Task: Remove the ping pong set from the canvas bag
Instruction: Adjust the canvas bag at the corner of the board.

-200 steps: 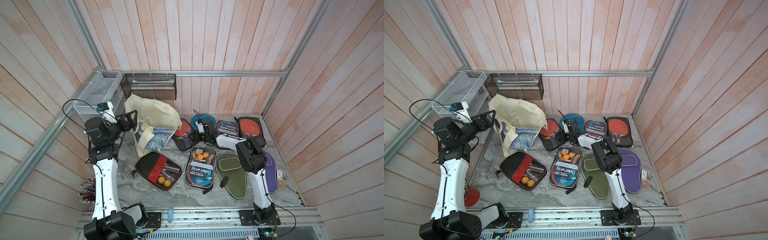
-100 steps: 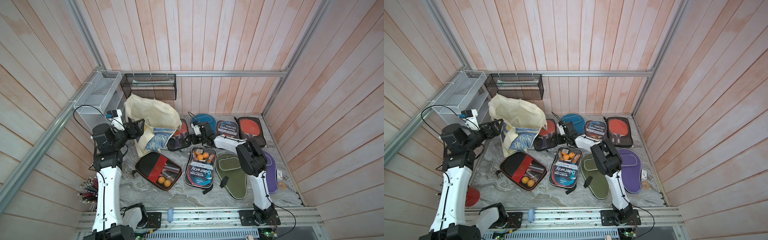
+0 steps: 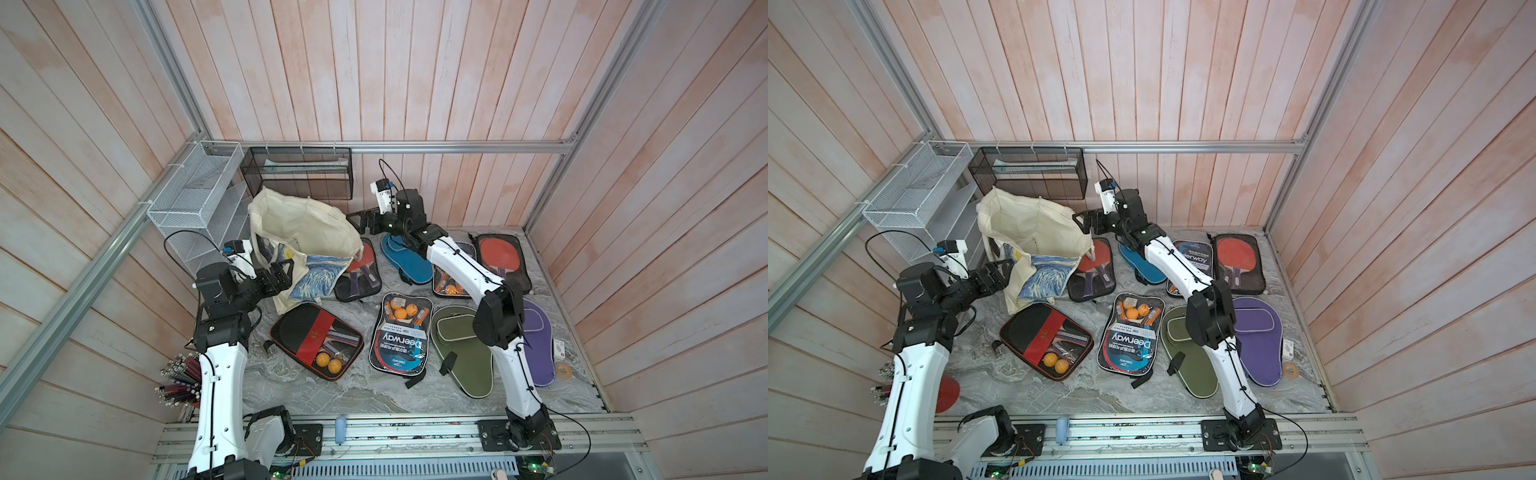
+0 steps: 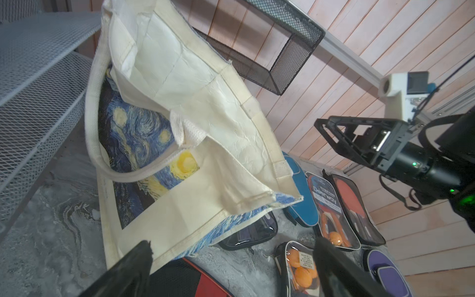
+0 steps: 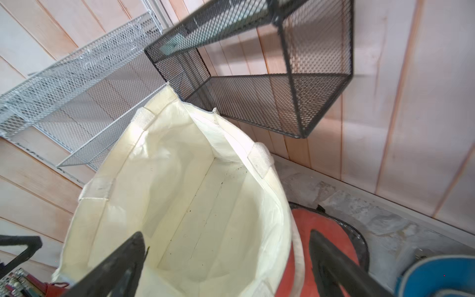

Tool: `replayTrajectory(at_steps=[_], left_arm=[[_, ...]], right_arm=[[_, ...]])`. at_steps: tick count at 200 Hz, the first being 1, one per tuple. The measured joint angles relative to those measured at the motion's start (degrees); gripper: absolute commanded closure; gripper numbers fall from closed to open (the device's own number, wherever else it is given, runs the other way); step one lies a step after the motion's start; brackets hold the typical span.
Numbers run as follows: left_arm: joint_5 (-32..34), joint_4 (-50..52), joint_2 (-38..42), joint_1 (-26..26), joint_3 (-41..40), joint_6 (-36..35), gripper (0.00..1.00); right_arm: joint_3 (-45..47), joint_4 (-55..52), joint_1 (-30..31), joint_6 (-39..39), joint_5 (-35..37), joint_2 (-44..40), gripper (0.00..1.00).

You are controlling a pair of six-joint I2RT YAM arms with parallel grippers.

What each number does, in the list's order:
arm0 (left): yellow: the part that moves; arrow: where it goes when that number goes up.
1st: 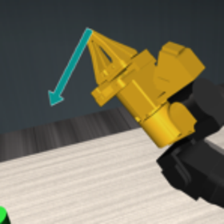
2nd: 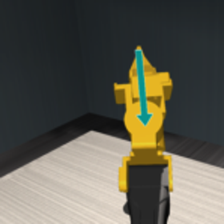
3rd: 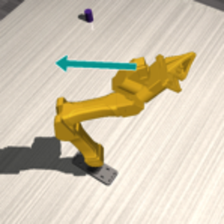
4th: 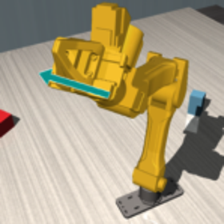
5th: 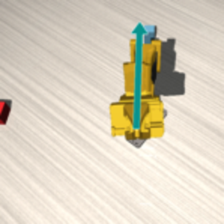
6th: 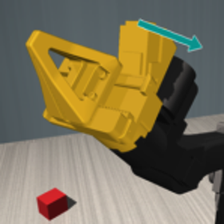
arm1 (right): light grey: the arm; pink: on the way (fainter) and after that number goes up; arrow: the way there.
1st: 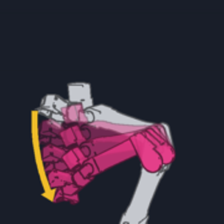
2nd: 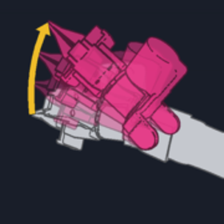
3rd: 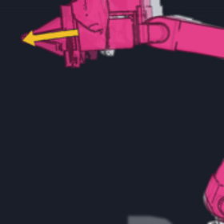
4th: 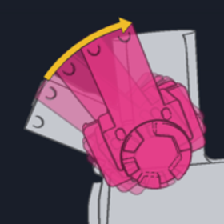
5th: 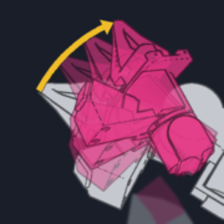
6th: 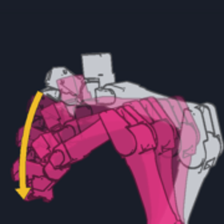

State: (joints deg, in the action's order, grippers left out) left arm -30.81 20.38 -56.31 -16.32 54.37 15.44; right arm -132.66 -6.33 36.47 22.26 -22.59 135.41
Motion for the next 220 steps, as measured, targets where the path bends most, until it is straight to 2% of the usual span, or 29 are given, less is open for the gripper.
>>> replayTrajectory(at_steps=[26, 44, 56, 69, 79, 87, 122, 144, 193, 220], left_arm=[[0.0, 0.2, -0.9, 0.2, -0.1, 0.2, 0.0], [-0.1, 0.1, -0.9, 0.4, -0.5, 0.3, 0.0], [-0.2, 0.0, -0.9, 0.5, -1.0, 0.3, 0.0], [-0.2, -0.1, -1.0, 0.8, -1.5, 0.4, 0.0], [-0.2, -0.2, -1.0, 0.9, -2.0, 0.4, 0.0], [-0.2, -0.2, -1.0, 1.0, -2.3, 0.5, 0.0], [-0.2, -0.2, -1.0, 1.0, -3.2, 0.6, 0.0], [-0.2, -0.2, -1.0, 1.0, -3.4, 0.6, 0.0], [-0.5, -0.7, -1.0, 1.0, -4.3, 0.6, 0.0], [-0.5, -0.9, -1.0, 1.0, -4.5, 0.6, 0.0]], right_arm=[[-3.8, -3.8, 1.0, 2.1, 2.0, 8.0, 0.09], [-3.7, -6.2, 1.1, 3.1, 2.7, 11.2, 0.18], [-3.6, -7.1, 1.1, 3.4, 2.4, 12.1, 0.36], [-3.5, -6.9, 1.1, 3.6, 1.3, 12.1, 0.61], [-3.5, -5.6, 1.4, 4.0, 0.1, 11.9, 0.88], [-3.5, -4.7, 1.7, 3.9, -0.7, 11.7, 1.0], [-1.7, -1.0, 4.2, 3.2, -2.3, 9.6, 1.0], [3.2, 1.9, 6.0, 1.5, -1.2, 5.8, 1.0], [24.0, 15.8, 11.3, -1.7, 8.1, -8.3, 1.0], [27.1, 22.3, 12.8, -1.9, 12.3, -9.5, 1.0]])
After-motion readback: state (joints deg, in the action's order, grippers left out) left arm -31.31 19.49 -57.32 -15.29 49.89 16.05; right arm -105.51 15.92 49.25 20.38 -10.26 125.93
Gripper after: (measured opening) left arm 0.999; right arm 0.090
